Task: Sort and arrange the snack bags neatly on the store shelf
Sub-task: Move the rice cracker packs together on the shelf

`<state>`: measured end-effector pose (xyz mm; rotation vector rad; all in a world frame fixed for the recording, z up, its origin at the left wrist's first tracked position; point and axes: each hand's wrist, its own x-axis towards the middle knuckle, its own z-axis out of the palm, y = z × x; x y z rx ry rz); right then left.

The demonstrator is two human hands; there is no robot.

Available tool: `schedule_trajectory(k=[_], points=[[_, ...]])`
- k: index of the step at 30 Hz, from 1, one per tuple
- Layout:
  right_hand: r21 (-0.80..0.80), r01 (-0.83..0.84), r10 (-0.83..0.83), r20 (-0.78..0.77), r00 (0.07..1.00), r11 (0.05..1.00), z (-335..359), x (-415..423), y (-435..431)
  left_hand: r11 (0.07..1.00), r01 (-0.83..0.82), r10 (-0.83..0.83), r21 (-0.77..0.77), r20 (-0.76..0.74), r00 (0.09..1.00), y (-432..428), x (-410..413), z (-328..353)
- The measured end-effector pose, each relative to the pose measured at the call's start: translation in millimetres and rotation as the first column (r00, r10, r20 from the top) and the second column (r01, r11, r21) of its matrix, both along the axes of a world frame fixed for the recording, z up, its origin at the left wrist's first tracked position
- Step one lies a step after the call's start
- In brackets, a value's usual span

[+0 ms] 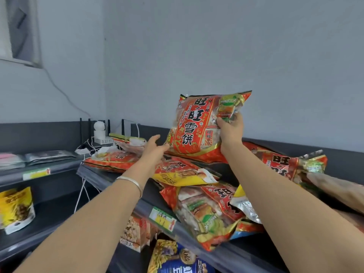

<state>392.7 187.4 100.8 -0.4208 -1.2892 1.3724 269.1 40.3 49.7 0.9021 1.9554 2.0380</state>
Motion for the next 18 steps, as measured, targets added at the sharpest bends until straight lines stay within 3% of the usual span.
schedule_trajectory(k=[5, 11, 15, 18], points=[[0.067, 0.043, -0.048, 0.07, 0.996, 0.997, -1.1, -47.5, 30.1, 0.989, -0.023, 0.01, -0.146, -0.091, 0.996, 27.3, -49.5, -9.4], [0.242, 0.175, -0.227, 0.207, 0.952, 0.954, -7.3, -86.7, 58.2, 0.941, 0.01, -0.074, -0.338, -0.176, 0.982, 72.6, -104.7, -16.2], [0.313, 0.24, -0.328, 0.266, 0.907, 0.919, -7.2, -100.5, 71.6, 0.87, 0.099, -0.255, -0.483, -0.267, 0.929, 112.8, -137.0, -19.1], [0.374, 0.373, -0.49, 0.294, 0.82, 0.849, -13.3, -108.0, 78.5, 0.744, 0.185, -0.464, -0.642, -0.298, 0.834, 139.7, -154.7, -22.1]])
